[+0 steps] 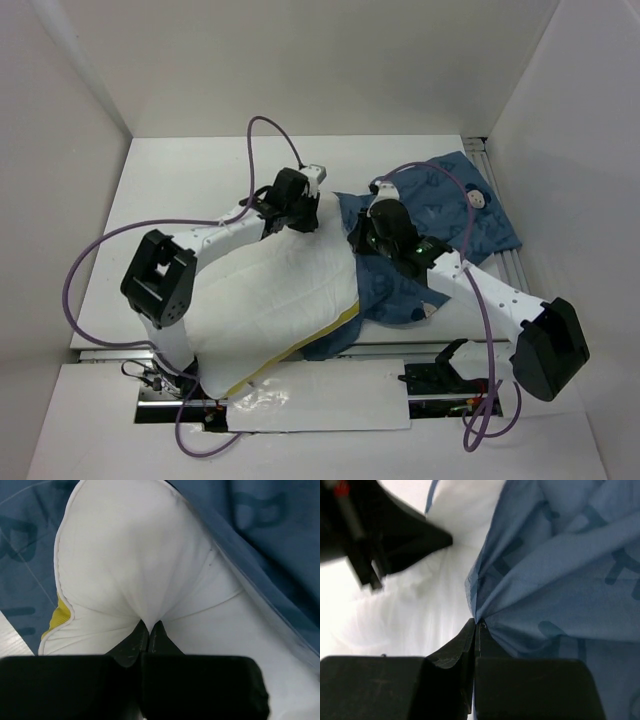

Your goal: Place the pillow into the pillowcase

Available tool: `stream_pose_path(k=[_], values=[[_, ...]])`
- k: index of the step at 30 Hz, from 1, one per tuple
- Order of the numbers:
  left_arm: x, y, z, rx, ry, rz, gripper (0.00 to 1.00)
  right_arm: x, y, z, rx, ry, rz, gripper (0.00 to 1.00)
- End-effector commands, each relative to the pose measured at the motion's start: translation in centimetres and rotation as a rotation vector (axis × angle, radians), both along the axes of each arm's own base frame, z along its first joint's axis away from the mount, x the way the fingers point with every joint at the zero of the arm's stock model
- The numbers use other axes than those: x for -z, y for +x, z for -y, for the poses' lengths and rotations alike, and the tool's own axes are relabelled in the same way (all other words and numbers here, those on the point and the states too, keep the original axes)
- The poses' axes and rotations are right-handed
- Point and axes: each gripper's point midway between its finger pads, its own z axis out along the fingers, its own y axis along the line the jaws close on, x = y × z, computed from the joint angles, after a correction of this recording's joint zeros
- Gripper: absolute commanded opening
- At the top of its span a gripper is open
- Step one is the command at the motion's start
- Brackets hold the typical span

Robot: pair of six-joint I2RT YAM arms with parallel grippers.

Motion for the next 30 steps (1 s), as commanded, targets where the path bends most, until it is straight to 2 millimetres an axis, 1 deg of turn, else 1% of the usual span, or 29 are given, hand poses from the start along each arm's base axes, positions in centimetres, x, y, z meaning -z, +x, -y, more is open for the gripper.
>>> stream_pose_path(k=[1,2,3,4,5,6,7,8,10,11,12,13,14,15,16,17,18,19,20,21,22,23,24,25,26,27,28,29,30], values=[[-4.7,-3.4,4.2,0.208,-0.07,0.113,0.0,-5.6,2.3,-2.5,0.001,0.16,0.16,0.0],[-4.9,-4.0,4.4,0.219,-0.069,0.11,0.0,-6.2,2.5,-2.7,0.005,0.184,0.176,0.0],[-4.4,-5.0,5.1,0.256,-0.067,0.098,0.0,-6.0,2.5,-2.6,0.025,0.201,0.166,0.0],[-4.0,-5.3,5.1,0.265,-0.07,0.089,0.0,-6.6,2.8,-2.3,0.056,0.218,0.181,0.0],[-3.7,-5.9,5.6,0.277,-0.08,0.078,0.0,-6.4,2.8,-2.3,0.056,0.221,0.185,0.0],[-3.3,-6.0,5.4,0.277,-0.075,0.07,0.0,-6.8,2.9,-2.4,0.06,0.239,0.192,0.0],[-3.2,-6.5,5.9,0.28,-0.085,0.064,0.0,-6.6,2.6,-2.9,0.034,0.26,0.184,0.0],[-3.1,-6.7,6.2,0.272,-0.088,0.059,0.0,-7.7,2.5,-3.7,-0.002,0.299,0.209,0.0],[-2.8,-6.8,6.6,0.257,-0.09,0.037,0.0,-7.4,1.7,-4.5,-0.067,0.309,0.197,0.0],[-2.8,-6.2,7.0,0.222,-0.099,0.022,0.0,-7.3,1.1,-5.4,-0.125,0.326,0.179,0.0],[-2.4,-5.9,6.8,0.186,-0.083,-0.004,0.0,-7.0,0.5,-5.9,-0.154,0.326,0.16,0.0],[-2.1,-5.3,6.5,0.134,-0.064,-0.019,0.0,-6.1,-0.1,-6.0,-0.172,0.318,0.132,0.0],[-2.3,-2.7,5.6,-0.02,-0.045,-0.017,0.0,-6.3,-0.8,-5.8,-0.188,0.323,0.128,0.0],[-2.0,-1.7,4.6,-0.095,-0.025,-0.036,0.0,-4.6,-1.9,-5.3,-0.185,0.291,0.082,0.0],[-1.8,-1.0,3.7,-0.162,-0.018,-0.062,0.0,-4.0,-2.2,-4.6,-0.162,0.282,0.066,0.0],[-1.6,0.5,1.4,-0.258,-0.075,-0.149,0.0,-3.0,-2.8,-3.3,-0.121,0.259,0.048,0.0],[-1.7,0.5,1.6,-0.284,-0.097,-0.165,0.0,-3.1,-2.9,-2.7,-0.092,0.255,0.049,0.0],[-1.4,0.9,1.2,-0.297,-0.141,-0.195,0.0,-2.3,-3.1,-2.0,-0.069,0.234,0.039,0.0],[-1.7,1.8,0.1,-0.324,-0.193,-0.207,0.0,-2.4,-3.2,-1.6,-0.055,0.228,0.042,0.0],[-1.6,1.8,0.3,-0.331,-0.258,-0.228,0.0,-2.3,-3.2,-0.9,-0.019,0.223,0.042,0.0],[-1.8,2.0,-0.1,-0.356,-0.282,-0.229,0.0,-1.7,-3.4,-0.5,-0.006,0.201,0.024,0.0],[-2.7,2.2,-0.5,-0.37,-0.309,-0.215,0.0,-1.7,-3.5,-0.2,0.004,0.195,0.024,0.0],[-3.2,2.4,-0.8,-0.38,-0.334,-0.212,0.0,-1.0,-3.6,0.2,0.016,0.177,0.012,0.0],[-3.7,2.5,-0.7,-0.375,-0.349,-0.193,0.0,-0.8,-3.7,0.2,0.017,0.168,0.008,0.0],[-3.7,2.4,-0.6,-0.367,-0.354,-0.199,0.0,0.2,-3.8,0.2,0.018,0.151,-0.012,0.0],[-4.5,2.5,-0.6,-0.356,-0.361,-0.177,0.0,0.5,-4.0,0.0,-0.002,0.145,-0.024,0.0],[-4.4,2.5,-0.6,-0.349,-0.354,-0.172,0.0,1.5,-4.3,-0.5,-0.038,0.127,-0.052,0.0],[-4.8,2.3,0.0,-0.334,-0.358,-0.167,0.0,2.1,-4.4,-0.9,-0.069,0.123,-0.056,0.03],[-4.8,2.0,0.4,-0.325,-0.358,-0.169,0.0,2.7,-4.6,-1.2,-0.091,0.11,-0.073,0.03]])
